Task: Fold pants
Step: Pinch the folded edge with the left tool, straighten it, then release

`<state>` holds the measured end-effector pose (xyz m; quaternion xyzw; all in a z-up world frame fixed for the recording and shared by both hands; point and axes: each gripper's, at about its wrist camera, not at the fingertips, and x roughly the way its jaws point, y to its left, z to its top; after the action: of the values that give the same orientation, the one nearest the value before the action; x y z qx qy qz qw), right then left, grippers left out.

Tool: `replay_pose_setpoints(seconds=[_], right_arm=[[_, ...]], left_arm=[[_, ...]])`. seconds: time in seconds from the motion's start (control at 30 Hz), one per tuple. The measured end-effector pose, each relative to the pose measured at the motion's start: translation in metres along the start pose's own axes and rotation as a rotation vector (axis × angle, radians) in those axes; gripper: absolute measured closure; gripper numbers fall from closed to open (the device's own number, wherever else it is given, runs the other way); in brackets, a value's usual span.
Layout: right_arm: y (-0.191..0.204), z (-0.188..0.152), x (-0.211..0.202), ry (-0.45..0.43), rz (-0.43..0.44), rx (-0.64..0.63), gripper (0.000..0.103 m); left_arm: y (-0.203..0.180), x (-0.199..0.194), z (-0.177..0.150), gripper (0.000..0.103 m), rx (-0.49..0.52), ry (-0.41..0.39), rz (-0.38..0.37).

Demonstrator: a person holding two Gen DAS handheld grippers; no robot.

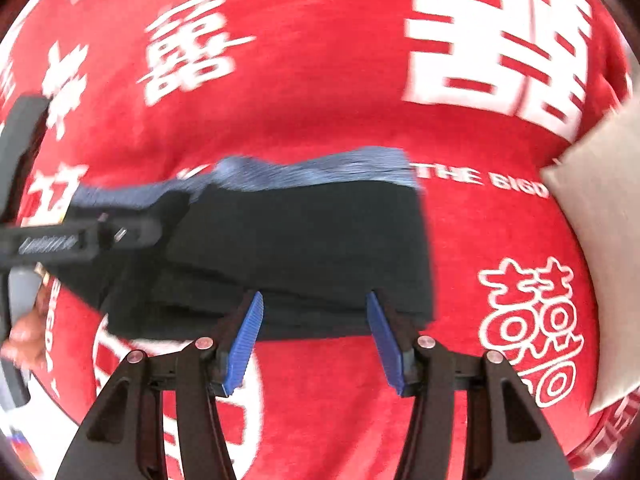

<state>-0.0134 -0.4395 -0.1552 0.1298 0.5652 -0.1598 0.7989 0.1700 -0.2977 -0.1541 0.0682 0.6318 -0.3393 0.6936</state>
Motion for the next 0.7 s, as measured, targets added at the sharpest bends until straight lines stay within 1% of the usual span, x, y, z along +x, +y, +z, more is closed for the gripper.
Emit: replay_pose_setpoints(seconds=[0.07,0.13,0.17,0.2,0.23,0.27,0.4,0.43,0.47,0.53,0.57,0.63,0.7], right_arm=[[-0.019,0.005,0.006,0.013,-0.016,0.060,0.044],[-0.032,0.007,0.017,0.026,-0.008,0.108,0.044],[-0.036,0.006,0.021,0.037,-0.002,0.123,0.044],[-0.040,0.005,0.024,0.047,0.003,0.134,0.044],[-0.043,0.003,0.026,0.055,0.012,0.141,0.044],[-0.045,0.001,0.029,0.063,0.025,0.143,0.044],[-0.045,0.000,0.032,0.053,0.030,0.123,0.044],[-0.045,0.000,0.031,0.052,0.034,0.124,0.044],[-0.046,0.001,0.032,0.052,0.040,0.131,0.044],[-0.049,0.004,0.032,0.053,0.041,0.142,0.044],[-0.051,0.005,0.033,0.055,0.046,0.150,0.044],[-0.054,0.003,0.032,0.057,0.057,0.161,0.044],[-0.055,0.002,0.030,0.058,0.063,0.161,0.044]], left_arm=[[-0.006,0.012,0.005,0.020,0.019,0.017,-0.015],[-0.006,0.026,0.012,0.020,0.021,0.033,-0.027],[-0.007,0.028,0.013,0.023,0.018,0.037,-0.036],[-0.007,0.030,0.014,0.029,0.015,0.038,-0.047],[-0.008,0.032,0.014,0.039,0.016,0.049,-0.056],[-0.010,0.034,0.014,0.040,0.016,0.068,-0.059],[-0.013,0.043,0.014,0.040,0.013,0.109,-0.057],[-0.013,0.046,0.014,0.048,0.009,0.116,-0.060],[-0.013,0.048,0.014,0.064,0.005,0.123,-0.056],[-0.012,0.047,0.013,0.079,0.003,0.122,-0.016],[-0.012,0.043,0.013,0.083,-0.003,0.112,-0.019],[-0.013,0.032,0.012,0.087,-0.002,0.082,-0.036],[-0.017,0.017,0.011,0.088,0.010,0.056,-0.051]])
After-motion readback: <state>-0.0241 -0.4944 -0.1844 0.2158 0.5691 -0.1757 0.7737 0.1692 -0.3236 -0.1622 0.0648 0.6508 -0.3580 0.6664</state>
